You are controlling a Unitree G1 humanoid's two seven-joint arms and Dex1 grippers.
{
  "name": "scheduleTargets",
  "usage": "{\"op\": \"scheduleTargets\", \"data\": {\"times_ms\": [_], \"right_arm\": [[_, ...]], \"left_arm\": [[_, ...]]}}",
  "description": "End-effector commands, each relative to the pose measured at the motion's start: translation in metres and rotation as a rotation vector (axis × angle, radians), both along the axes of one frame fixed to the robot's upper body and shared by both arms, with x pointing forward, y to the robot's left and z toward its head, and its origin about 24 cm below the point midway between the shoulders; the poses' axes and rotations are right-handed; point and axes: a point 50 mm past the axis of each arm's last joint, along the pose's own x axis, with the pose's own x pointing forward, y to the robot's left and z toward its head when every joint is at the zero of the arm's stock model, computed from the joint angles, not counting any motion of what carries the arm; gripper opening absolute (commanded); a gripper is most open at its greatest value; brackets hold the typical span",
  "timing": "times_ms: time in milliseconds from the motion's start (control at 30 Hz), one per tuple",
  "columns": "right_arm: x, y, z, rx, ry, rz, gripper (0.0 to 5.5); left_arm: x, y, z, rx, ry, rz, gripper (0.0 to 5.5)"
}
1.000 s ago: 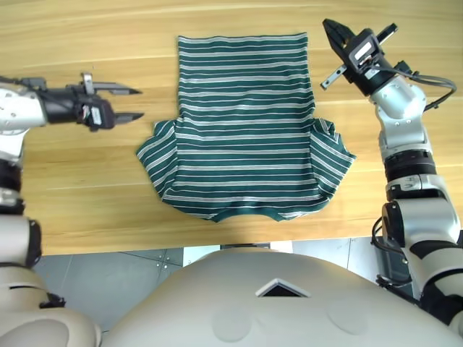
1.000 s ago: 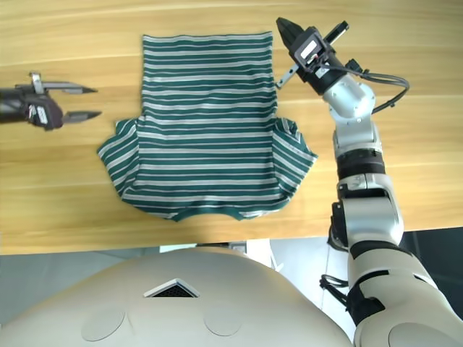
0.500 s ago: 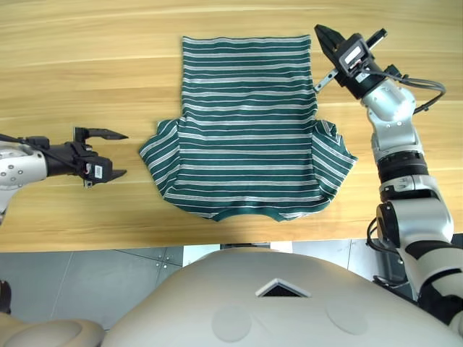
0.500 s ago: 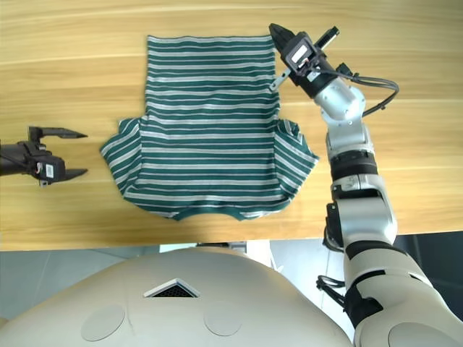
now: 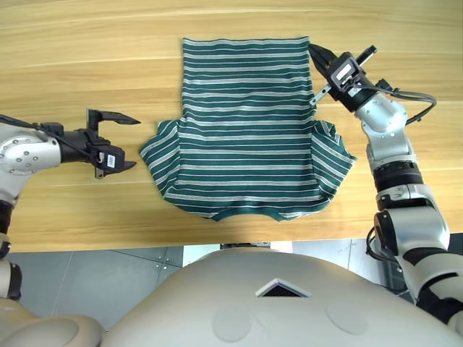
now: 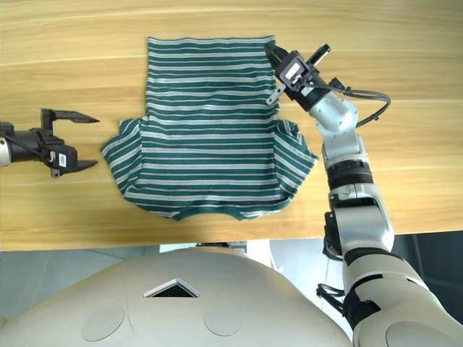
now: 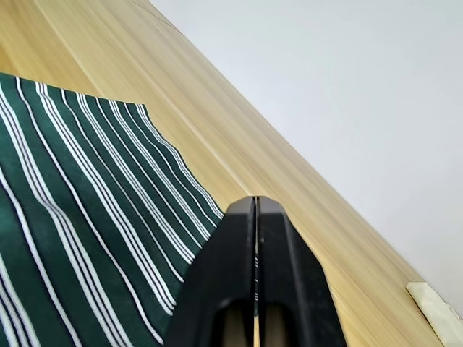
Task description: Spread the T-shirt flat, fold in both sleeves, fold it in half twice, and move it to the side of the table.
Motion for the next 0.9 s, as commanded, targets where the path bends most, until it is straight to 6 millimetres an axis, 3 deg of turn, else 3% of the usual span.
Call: {"op": "scheduleTargets", "data": {"times_ms": [33,200,300,900], "right_arm": [[-0.003,-0.001,-0.004,-0.021,0.019,0.004,0.0],[-0.001,0.001,-0.005,-0.022,0.021,0.007,0.0],[-0.002,0.003,-0.006,-0.027,0.025,0.015,0.0],[-0.006,0.006,-0.014,-0.055,0.051,0.037,0.0]], "left_arm": [[-0.014,-0.011,-0.024,-0.002,0.111,-0.032,5.38],[-0.008,-0.011,-0.026,0.03,0.085,-0.032,5.38],[-0.005,-0.008,-0.027,0.068,0.056,-0.047,4.97],[-0.008,-0.006,-0.032,0.08,0.087,-0.07,1.63]]}}
